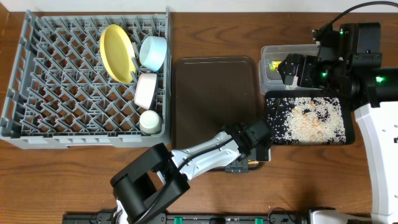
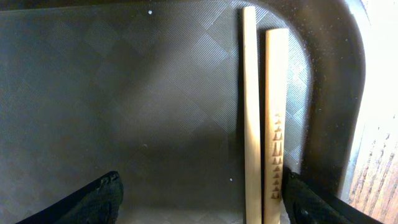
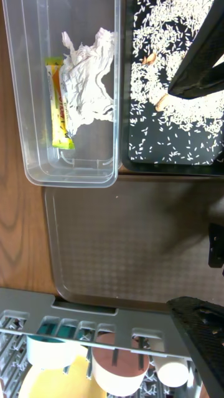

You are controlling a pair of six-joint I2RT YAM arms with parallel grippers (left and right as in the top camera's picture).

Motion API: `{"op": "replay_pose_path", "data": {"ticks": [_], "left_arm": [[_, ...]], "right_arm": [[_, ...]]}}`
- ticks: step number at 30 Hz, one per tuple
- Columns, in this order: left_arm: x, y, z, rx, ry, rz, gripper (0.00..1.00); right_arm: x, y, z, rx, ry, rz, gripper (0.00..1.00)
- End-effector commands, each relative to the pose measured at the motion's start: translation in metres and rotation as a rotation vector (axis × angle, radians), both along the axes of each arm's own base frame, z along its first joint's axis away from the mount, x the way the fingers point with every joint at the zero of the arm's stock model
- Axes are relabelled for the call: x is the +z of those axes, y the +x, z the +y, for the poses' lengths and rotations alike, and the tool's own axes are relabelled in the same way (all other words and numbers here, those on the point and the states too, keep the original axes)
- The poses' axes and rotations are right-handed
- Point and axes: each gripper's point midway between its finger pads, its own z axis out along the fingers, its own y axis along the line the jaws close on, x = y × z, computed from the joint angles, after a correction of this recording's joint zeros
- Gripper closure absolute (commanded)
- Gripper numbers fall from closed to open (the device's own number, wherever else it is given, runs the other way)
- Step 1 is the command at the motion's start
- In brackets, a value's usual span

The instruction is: Sort waste into correct bins and load items into the dishwasher

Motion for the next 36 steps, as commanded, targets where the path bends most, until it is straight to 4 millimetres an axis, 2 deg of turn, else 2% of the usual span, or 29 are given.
{"op": "replay_pose_path", "data": {"ticks": [1, 5, 10, 16, 21, 26, 30, 33, 36], "left_arm": [[-0.012, 0.006, 0.008, 0.004, 0.051, -0.036, 0.18], [-0.012, 0.021, 0.004, 0.025, 0.030, -0.084, 0.18], [-0.016, 0.039, 0.010, 0.071, 0.016, -0.098, 0.18], [-0.017, 0.078, 0.020, 0.163, -0.008, -0.170, 0.18], [-0.010, 0.122, 0.021, 0.334, -0.123, -0.239, 0.17], [0.009, 0.175, 0.029, 0.628, -0.316, -0.299, 0.13], [0.023, 0.206, 0.052, 0.901, -0.431, -0.288, 0.10], [0.040, 0.211, 0.067, 1.049, -0.476, -0.242, 0.07], [0.069, 0.202, 0.067, 1.093, -0.543, -0.153, 0.06]], "right_arm": [[0.000, 0.001, -0.005, -0.021, 0.004, 0.004, 0.01], [0.000, 0.001, -0.005, -0.021, 0.004, 0.004, 0.01], [0.000, 0.001, -0.005, -0.021, 0.004, 0.004, 0.01], [0.000, 0.001, -0.005, -0.021, 0.004, 0.004, 0.01], [0.000, 0.001, -0.005, -0.021, 0.004, 0.004, 0.01], [0.000, 0.001, -0.005, -0.021, 0.004, 0.004, 0.01], [0.000, 0.001, -0.005, -0.021, 0.004, 0.004, 0.01], [0.000, 0.001, -0.005, -0.021, 0.004, 0.004, 0.01], [0.000, 0.001, -0.005, -0.021, 0.004, 0.004, 0.01]]}}
